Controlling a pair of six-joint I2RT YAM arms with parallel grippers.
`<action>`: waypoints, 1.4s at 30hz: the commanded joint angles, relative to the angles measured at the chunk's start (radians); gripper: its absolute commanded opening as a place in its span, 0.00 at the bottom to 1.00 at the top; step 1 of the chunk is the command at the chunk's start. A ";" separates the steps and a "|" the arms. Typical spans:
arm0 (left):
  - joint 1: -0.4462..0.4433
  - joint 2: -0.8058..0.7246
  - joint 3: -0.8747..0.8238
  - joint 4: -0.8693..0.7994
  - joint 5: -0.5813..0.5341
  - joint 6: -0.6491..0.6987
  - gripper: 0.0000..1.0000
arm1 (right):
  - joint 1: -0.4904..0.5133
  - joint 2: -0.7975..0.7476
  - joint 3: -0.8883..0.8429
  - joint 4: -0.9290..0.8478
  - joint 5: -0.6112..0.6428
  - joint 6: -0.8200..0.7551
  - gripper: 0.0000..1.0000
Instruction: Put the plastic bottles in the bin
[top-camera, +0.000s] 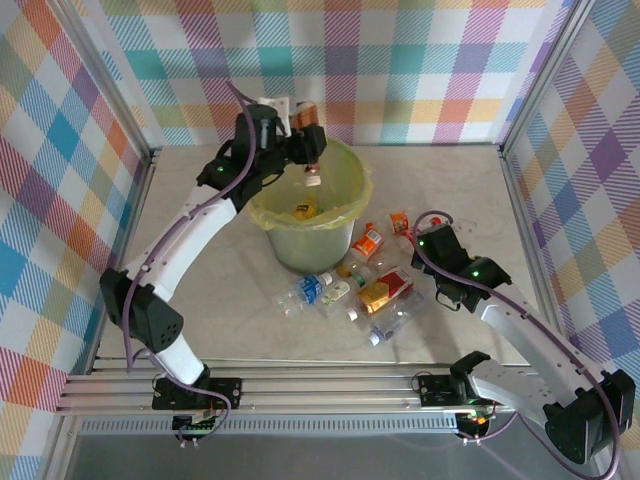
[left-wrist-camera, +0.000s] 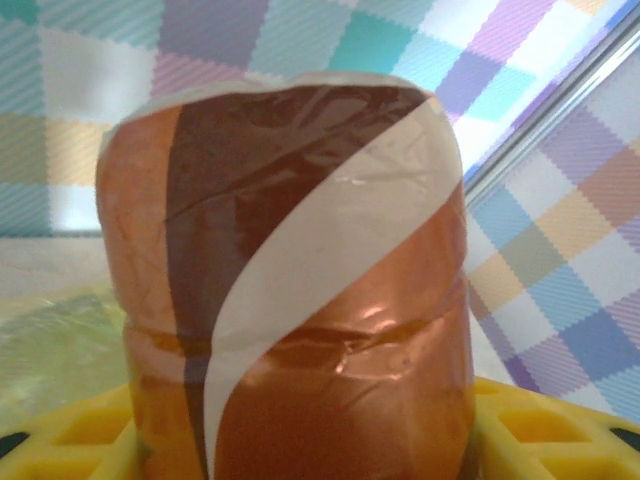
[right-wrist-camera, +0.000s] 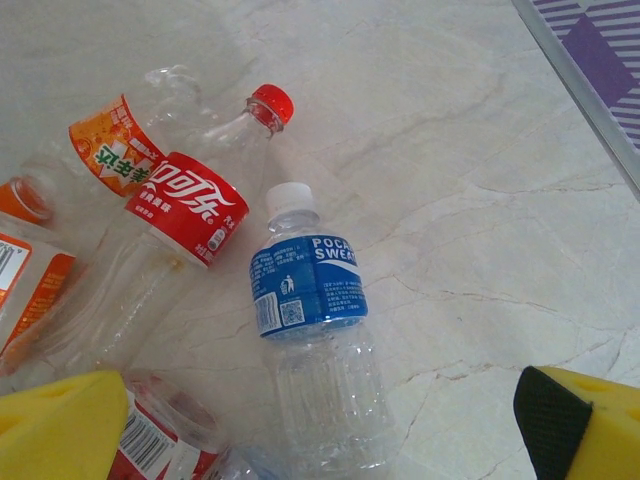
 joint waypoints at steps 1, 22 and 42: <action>-0.021 0.025 0.031 -0.021 0.018 0.010 0.57 | -0.007 -0.014 0.027 -0.044 0.021 0.014 1.00; -0.047 0.095 -0.147 -0.012 -0.030 -0.058 0.69 | -0.148 0.048 0.003 -0.113 -0.089 0.125 1.00; -0.047 -0.017 -0.138 -0.051 -0.126 0.001 1.00 | -0.364 0.160 -0.070 0.028 -0.454 -0.064 0.96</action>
